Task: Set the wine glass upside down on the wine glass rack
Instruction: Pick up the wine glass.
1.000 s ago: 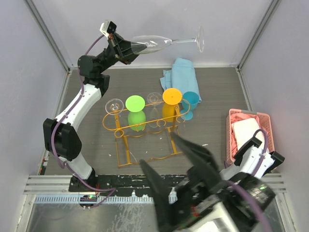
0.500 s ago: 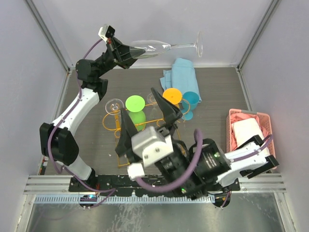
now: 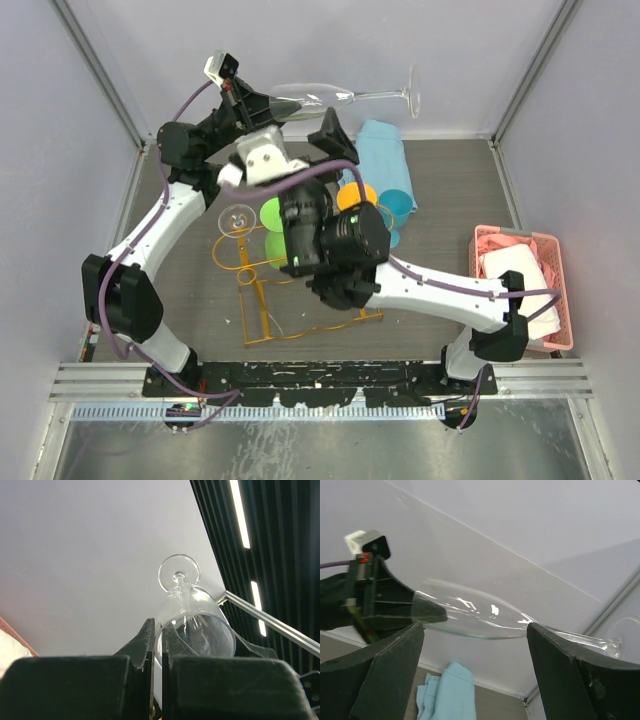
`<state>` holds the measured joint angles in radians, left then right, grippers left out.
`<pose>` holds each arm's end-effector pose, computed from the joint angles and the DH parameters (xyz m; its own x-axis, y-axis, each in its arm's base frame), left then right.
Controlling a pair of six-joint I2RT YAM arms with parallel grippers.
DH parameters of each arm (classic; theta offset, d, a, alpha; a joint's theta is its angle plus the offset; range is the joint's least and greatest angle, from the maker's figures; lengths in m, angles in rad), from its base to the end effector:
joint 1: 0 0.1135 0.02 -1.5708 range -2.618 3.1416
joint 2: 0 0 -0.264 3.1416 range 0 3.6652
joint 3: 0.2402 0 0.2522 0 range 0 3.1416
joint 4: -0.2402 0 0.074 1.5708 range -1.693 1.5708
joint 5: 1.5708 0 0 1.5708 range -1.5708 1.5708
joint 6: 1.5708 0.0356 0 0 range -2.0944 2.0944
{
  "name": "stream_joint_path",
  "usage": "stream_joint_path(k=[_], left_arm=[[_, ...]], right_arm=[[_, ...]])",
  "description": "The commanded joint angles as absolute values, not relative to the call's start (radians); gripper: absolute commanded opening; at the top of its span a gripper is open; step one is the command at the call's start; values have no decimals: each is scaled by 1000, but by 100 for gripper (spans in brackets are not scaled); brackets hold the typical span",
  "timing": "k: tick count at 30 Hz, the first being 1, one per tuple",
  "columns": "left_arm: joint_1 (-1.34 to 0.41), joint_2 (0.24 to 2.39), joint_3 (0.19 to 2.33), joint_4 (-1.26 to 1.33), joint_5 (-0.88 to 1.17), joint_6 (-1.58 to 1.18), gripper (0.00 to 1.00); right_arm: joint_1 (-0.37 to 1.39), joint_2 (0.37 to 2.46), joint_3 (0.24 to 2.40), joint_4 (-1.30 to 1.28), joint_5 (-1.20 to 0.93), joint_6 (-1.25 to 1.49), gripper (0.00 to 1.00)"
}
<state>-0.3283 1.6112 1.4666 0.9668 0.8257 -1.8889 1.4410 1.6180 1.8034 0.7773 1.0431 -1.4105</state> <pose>0.3215 -0.1371 0.4733 -0.8744 -0.3825 -0.2986 0.4422 -0.3747 -0.8149 0.0712 0.3080 0.5568 0.4468 -0.4176 -0.7912 0.0354 0.8919 -0.4508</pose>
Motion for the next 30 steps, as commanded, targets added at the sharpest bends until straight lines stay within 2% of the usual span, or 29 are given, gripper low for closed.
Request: stream_joint_path(k=[1,11,30], left_arm=[[-334,1586,1485,999,814,-1869,0],[-331,1617,1523,971,823,-1856,0],[-312,1723,1658,905,788,-1816,0]], right_arm=[[1301,1570,1799,792,1037,-1293,90],[1008,1406,1705,539,994,-856,90],[995,1266,1597,401,921,-669,90]])
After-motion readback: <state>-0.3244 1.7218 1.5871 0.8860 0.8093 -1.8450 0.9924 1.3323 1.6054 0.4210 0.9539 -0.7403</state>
